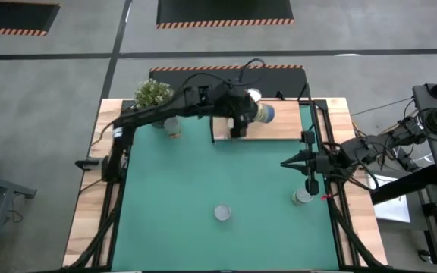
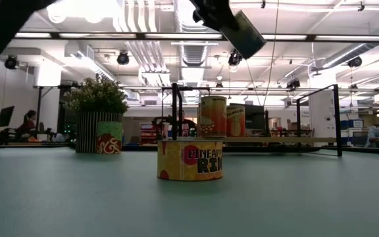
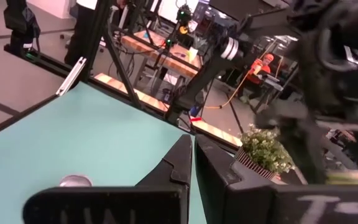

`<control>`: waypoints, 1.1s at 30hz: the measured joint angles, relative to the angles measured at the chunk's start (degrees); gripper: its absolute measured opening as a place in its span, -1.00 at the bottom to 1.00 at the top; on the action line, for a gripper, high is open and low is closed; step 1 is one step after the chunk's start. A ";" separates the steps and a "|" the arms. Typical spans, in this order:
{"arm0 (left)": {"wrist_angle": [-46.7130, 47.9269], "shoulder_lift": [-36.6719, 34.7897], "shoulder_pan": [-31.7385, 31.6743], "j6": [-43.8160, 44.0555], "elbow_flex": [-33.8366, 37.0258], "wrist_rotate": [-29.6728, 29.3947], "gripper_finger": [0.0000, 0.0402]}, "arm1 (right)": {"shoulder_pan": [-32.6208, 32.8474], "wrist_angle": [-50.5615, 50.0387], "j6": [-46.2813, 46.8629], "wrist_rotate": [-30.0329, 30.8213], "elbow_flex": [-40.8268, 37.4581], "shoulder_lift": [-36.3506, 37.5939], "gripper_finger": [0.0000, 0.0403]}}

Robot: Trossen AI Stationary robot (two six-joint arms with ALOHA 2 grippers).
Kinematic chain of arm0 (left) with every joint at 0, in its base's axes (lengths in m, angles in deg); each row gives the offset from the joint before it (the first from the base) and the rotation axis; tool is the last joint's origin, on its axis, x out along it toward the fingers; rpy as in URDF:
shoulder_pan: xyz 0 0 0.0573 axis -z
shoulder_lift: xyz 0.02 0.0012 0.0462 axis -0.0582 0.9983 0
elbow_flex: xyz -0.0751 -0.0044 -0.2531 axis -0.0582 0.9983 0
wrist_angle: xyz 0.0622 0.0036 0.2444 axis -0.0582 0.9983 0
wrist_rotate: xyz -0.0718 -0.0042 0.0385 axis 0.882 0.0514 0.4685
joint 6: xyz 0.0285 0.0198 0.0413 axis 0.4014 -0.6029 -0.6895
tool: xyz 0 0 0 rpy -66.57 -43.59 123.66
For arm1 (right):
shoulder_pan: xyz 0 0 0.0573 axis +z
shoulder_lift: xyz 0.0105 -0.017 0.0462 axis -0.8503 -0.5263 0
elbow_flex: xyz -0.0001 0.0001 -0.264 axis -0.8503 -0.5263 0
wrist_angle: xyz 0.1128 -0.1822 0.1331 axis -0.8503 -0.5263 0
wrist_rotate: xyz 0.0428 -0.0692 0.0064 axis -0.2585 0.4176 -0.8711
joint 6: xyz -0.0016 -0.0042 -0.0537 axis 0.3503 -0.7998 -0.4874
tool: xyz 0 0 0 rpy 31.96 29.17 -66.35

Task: Pick and place cans onto a shelf
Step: Put the purple can on the shelf

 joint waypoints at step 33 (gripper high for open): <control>-5.72 17.87 -2.32 1.53 -2.20 3.98 0.45 | 0.00 -1.01 -0.90 0.20 0.00 0.24 -0.96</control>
